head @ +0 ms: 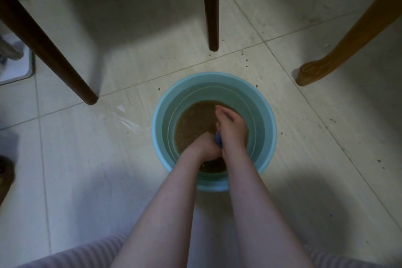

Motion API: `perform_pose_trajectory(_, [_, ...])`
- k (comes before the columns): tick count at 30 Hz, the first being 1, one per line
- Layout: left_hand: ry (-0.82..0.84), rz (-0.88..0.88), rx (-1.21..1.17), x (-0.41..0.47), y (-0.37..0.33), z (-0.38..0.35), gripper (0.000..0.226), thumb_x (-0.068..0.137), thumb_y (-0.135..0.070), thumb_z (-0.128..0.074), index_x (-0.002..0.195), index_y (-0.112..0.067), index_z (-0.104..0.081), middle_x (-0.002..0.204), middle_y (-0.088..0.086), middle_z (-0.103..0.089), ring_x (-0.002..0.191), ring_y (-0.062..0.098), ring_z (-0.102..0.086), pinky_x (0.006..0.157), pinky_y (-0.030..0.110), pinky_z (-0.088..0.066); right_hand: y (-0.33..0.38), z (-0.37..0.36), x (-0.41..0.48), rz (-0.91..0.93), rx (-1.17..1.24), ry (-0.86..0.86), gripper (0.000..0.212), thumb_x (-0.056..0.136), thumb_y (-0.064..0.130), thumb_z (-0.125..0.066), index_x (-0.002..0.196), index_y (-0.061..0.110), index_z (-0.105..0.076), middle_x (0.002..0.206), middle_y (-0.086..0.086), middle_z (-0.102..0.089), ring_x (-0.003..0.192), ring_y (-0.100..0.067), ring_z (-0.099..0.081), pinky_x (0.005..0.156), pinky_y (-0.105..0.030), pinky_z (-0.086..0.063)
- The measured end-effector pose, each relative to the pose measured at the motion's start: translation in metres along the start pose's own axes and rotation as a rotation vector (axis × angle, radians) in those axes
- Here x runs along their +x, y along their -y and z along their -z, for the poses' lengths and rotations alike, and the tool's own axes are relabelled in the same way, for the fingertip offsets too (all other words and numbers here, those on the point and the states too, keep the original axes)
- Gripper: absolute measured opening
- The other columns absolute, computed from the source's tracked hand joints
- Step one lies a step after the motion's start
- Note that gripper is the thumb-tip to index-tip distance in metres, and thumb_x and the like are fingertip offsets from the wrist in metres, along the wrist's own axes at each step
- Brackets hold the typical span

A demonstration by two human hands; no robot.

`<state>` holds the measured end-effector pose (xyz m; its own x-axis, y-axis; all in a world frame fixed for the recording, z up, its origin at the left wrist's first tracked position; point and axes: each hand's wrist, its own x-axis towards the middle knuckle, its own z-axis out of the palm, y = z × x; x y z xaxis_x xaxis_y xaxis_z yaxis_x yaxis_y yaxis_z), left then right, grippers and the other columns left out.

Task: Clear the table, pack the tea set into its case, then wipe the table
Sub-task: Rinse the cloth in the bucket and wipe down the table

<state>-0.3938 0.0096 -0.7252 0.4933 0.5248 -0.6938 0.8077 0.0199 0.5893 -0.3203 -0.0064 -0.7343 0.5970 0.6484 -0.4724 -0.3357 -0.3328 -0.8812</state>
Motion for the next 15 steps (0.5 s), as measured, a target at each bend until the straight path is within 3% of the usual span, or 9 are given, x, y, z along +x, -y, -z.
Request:
perform_pose_trajectory(2, [-0.018, -0.064, -0.012, 0.004, 0.003, -0.002, 0.015, 0.090, -0.013, -0.053, 0.076, -0.011, -0.060, 0.074, 0.007, -0.062, 0.069, 0.020, -0.056, 0.066, 0.031, -0.046, -0.001, 0.001, 0.002, -0.003, 0.061, -0.031, 0.024, 0.093, 0.011, -0.059, 0.107, 0.025, -0.072, 0.062, 0.001, -0.056, 0.055, -0.008, -0.050, 0.054, -0.021, -0.043])
perform_pose_trajectory(4, [-0.039, -0.119, -0.058, 0.002, 0.005, -0.001, 0.019, 0.090, -0.011, -0.053, 0.072, -0.013, -0.057, 0.067, 0.001, -0.058, 0.062, 0.013, -0.052, 0.059, 0.028, -0.042, 0.001, 0.000, 0.001, 0.024, 0.063, -0.037, 0.030, 0.094, 0.007, -0.053, 0.108, 0.027, -0.071, 0.055, 0.004, -0.049, 0.049, -0.006, -0.044, 0.050, -0.019, -0.039])
perform_pose_trajectory(6, [-0.048, -0.179, -0.094, 0.000, 0.005, -0.001, 0.021, 0.089, -0.007, -0.054, 0.070, -0.015, -0.056, 0.064, -0.003, -0.055, 0.060, 0.008, -0.049, 0.061, 0.024, -0.040, 0.002, -0.003, 0.001, 0.053, 0.049, -0.065, 0.036, 0.092, 0.007, -0.049, 0.101, 0.033, -0.072, 0.066, 0.001, -0.057, 0.060, -0.008, -0.051, 0.060, -0.022, -0.047])
perform_pose_trajectory(8, [-0.057, -0.192, -0.122, -0.002, 0.006, -0.002, 0.024, 0.089, -0.004, -0.054, 0.067, -0.014, -0.056, 0.064, -0.002, -0.056, 0.059, 0.006, -0.049, 0.058, 0.019, -0.040, 0.002, -0.005, 0.000, 0.084, 0.006, -0.103, 0.039, 0.086, 0.015, -0.047, 0.091, 0.044, -0.072, 0.089, -0.005, -0.066, 0.082, -0.016, -0.057, 0.082, -0.037, -0.052])
perform_pose_trajectory(10, [-0.051, -0.178, -0.151, -0.001, 0.010, -0.001, 0.018, 0.088, -0.004, -0.054, 0.071, -0.007, -0.060, 0.066, 0.004, -0.060, 0.061, 0.012, -0.052, 0.059, 0.019, -0.043, 0.002, -0.008, 0.000, 0.084, -0.025, -0.127, 0.040, 0.082, 0.020, -0.045, 0.088, 0.051, -0.069, 0.094, -0.006, -0.066, 0.086, -0.019, -0.056, 0.083, -0.042, -0.051])
perform_pose_trajectory(13, [-0.048, -0.124, -0.163, 0.003, 0.014, 0.001, 0.024, 0.084, -0.004, -0.056, 0.061, -0.011, -0.055, 0.056, 0.001, -0.054, 0.056, 0.013, -0.049, 0.050, 0.016, -0.039, 0.003, -0.007, 0.002, 0.005, 0.141, -0.084, 0.029, 0.094, 0.014, -0.051, 0.109, 0.033, -0.068, 0.075, -0.002, -0.057, 0.065, -0.012, -0.052, 0.061, -0.025, -0.045])
perform_pose_trajectory(15, [-0.041, -0.059, -0.306, 0.002, 0.015, 0.008, 0.025, 0.080, 0.001, -0.059, 0.060, -0.013, -0.057, 0.046, -0.002, -0.048, 0.045, 0.013, -0.044, 0.041, 0.018, -0.033, 0.007, 0.004, 0.006, -0.075, 0.208, 0.017, 0.027, 0.094, 0.027, -0.062, 0.119, 0.018, -0.066, 0.081, -0.003, -0.063, 0.071, -0.013, -0.061, 0.064, -0.027, -0.050])
